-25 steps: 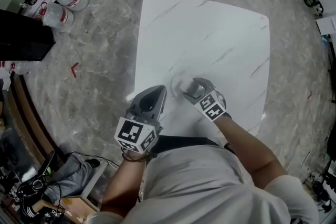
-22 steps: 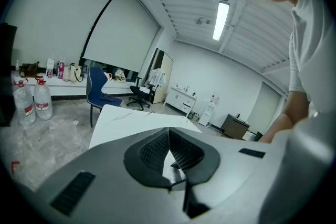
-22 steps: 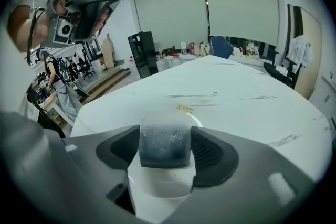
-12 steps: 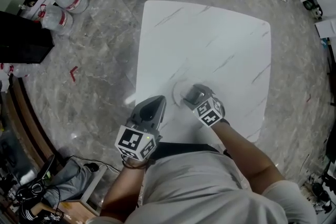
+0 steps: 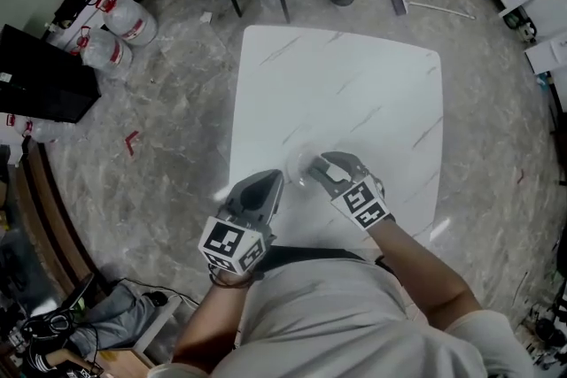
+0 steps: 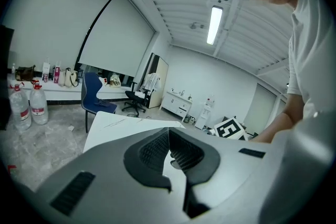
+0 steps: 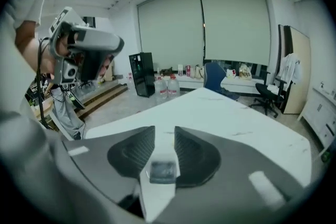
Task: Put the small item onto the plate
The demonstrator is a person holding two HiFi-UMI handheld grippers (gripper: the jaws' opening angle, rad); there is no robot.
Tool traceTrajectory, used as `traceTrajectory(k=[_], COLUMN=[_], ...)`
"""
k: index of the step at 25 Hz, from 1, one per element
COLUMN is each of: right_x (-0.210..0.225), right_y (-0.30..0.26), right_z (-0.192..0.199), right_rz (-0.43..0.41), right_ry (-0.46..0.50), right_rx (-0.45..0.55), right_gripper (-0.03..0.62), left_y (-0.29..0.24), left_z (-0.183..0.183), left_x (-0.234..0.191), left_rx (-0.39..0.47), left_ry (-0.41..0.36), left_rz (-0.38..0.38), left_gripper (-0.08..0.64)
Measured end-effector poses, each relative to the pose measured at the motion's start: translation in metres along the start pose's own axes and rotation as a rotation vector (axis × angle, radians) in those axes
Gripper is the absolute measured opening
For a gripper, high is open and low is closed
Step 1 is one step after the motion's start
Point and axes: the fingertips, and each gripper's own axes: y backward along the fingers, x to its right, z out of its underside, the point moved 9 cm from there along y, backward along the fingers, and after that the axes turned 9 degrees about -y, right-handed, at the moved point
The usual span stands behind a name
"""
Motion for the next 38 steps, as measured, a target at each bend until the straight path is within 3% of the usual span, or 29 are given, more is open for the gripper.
traceTrajectory(k=[2, 4, 10, 18, 27, 38], right_x=[-0.006, -0.014, -0.042, -0.071, -0.092, -0.095], right_y=[0.031, 0.064, 0.167, 0.279, 0.333, 0.34], right_z=[-0.023, -0.046, -0.108, -0.164, -0.194, -0.197], right_rz=[-0.022, -0.052, -0.127, -0.173, -0.179, -0.195], right_ry=[0.004, 0.003, 0.017, 0.058, 0.152, 0.143], right_rx=[0.076, 0.164, 0.409, 0.597, 0.693, 0.708], right_gripper=[0.048, 0.003, 0.002, 0.002, 0.002, 0.002], left_y=[0.003, 0.006, 0.024, 0.057, 0.073, 0.077], left_z=[-0.015, -0.032, -0.084, -0.166, -0.204, -0.209], left_x=[0.016, 0.032, 0.089, 0.162, 0.183, 0.189], left_rx=[0.024, 0.051, 0.147, 0.304, 0.366, 0.384], left_ry=[-0.015, -0.037, -0.11, -0.226, -0.271, -0.295], left_rz=[0.0, 0.0, 0.002, -0.004, -0.031, -0.055], left_gripper=[0.006, 0.006, 0.006, 0.006, 0.006, 0.006])
